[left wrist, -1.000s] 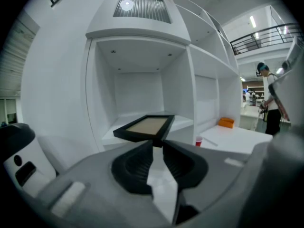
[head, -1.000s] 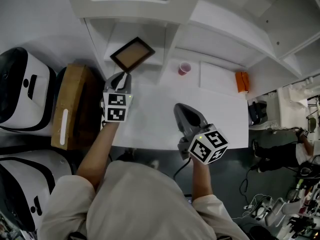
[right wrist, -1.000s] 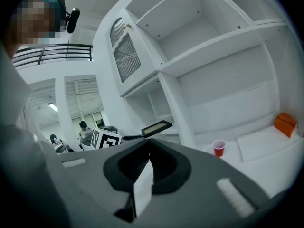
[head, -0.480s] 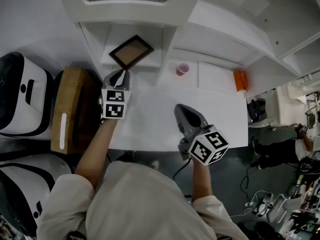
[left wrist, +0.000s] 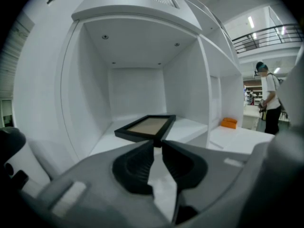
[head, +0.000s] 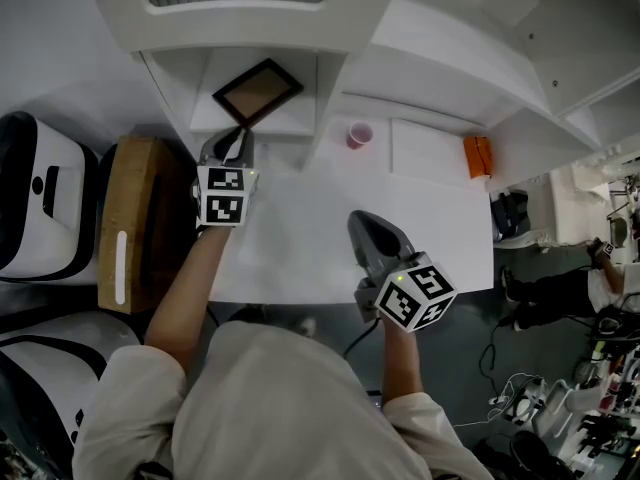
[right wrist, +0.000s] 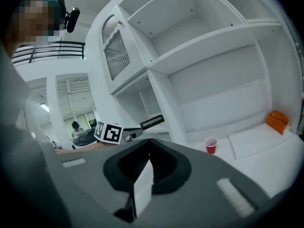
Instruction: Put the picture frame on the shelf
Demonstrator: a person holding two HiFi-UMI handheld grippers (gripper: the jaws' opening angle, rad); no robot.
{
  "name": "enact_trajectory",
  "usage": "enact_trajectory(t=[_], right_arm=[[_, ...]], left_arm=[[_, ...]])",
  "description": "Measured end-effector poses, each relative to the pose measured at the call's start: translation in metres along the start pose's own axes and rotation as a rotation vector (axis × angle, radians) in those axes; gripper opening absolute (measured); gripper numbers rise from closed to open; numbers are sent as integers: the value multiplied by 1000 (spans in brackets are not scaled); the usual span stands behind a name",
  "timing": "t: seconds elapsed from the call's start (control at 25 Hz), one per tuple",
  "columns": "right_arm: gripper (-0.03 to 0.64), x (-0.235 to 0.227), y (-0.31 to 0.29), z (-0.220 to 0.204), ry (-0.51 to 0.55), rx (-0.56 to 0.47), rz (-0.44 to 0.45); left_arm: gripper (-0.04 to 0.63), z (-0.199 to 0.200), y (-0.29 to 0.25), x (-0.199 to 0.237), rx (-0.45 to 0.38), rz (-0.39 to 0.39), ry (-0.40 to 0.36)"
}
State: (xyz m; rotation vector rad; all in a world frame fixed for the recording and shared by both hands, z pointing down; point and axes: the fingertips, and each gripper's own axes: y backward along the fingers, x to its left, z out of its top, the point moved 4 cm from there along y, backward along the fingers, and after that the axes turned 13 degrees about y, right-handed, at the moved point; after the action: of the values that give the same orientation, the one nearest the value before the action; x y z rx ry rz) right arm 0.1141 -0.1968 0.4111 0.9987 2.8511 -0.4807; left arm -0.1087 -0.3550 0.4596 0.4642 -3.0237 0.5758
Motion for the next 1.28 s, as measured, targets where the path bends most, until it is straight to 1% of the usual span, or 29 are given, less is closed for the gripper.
enact_trajectory(t=[0.28, 0.4, 0.48, 0.64, 0.8, 1.04, 1.28], right_arm=[[6, -5, -4, 3, 0, -5, 1], [6, -5, -5, 4, 3, -10, 4], [6, -6, -4, 6, 18, -11, 3], [6, -9, 4, 10, 63, -11, -19], [6, -10, 13, 15, 83, -21, -18], [6, -3, 28, 21, 143, -24, -16], [6, 6, 51, 24, 136, -43, -14]], left_arm=[[44, 1, -2, 0, -3, 4, -9], [56, 1, -2, 0, 6, 1, -12], [79, 0, 0, -1, 15, 1, -9], [80, -5, 10, 0, 34, 8, -6], [80, -9, 23, 0, 40, 20, 0], [80, -11, 55, -1, 34, 38, -1], [84, -11, 95, -15, 11, 20, -18]])
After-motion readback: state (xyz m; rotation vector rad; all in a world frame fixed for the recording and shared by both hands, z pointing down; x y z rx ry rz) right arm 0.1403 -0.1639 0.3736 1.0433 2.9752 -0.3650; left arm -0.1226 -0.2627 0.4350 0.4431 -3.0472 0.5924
